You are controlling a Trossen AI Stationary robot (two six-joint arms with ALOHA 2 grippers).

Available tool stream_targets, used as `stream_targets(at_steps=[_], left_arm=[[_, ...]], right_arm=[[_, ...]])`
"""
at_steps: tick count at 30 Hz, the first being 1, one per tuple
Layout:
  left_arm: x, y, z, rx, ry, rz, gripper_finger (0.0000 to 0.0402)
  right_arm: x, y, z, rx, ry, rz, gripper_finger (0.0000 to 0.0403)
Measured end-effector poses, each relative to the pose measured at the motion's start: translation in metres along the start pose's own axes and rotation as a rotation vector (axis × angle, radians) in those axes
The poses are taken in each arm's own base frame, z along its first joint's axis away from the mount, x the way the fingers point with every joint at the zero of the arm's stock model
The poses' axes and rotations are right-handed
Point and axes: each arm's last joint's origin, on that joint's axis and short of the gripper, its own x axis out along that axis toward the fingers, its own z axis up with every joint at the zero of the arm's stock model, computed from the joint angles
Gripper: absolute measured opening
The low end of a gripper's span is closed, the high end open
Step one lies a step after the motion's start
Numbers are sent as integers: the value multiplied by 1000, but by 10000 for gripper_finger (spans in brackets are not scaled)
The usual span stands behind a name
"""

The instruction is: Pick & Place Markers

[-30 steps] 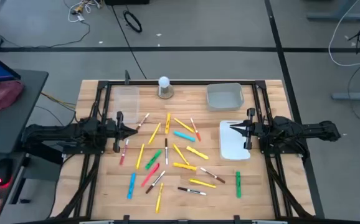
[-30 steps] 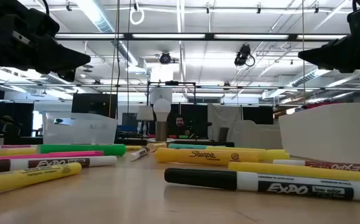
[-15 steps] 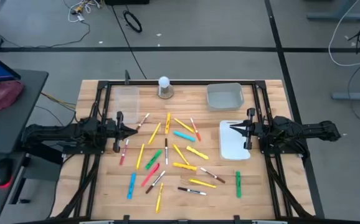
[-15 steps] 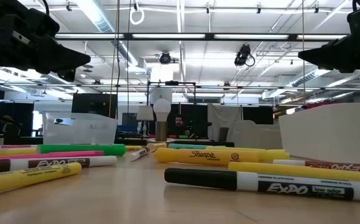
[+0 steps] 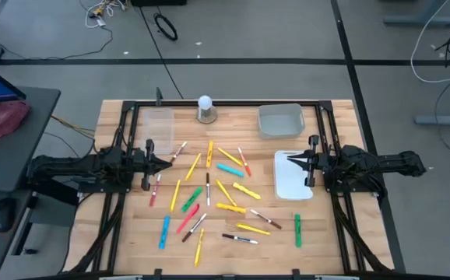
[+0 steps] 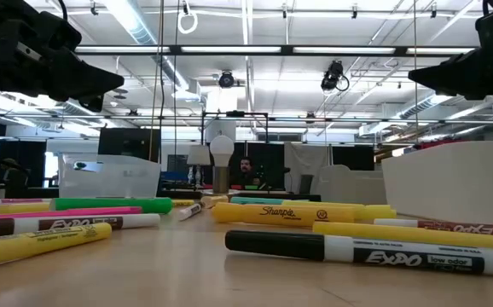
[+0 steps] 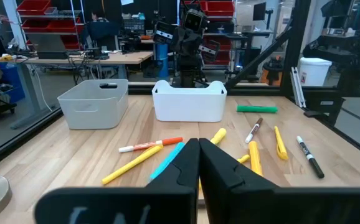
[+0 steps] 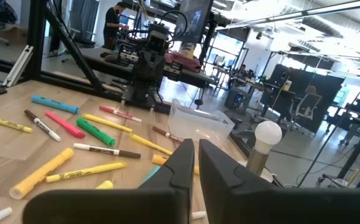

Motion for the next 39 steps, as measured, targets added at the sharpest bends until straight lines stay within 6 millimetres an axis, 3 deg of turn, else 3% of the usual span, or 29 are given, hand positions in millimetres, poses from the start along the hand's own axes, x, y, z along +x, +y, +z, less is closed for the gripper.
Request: stream_targets(at_steps=[22, 26, 30, 34, 39], left_arm=[[0, 0, 0, 0, 0, 0, 14], [0, 0, 0, 0, 0, 0, 14], [0, 0, 0, 0, 0, -1, 14], [0, 0, 0, 0, 0, 0, 14], [0, 0, 0, -1, 0, -1, 14]], right_arm=[[0, 0, 1, 2, -9, -3, 27], [-1, -5, 13, 70, -135, -41, 27], [-7, -12, 34, 368, -383, -46, 27], [-19, -22, 55, 489, -644, -84, 27], [-18, -23, 61, 564, -724, -12, 27]])
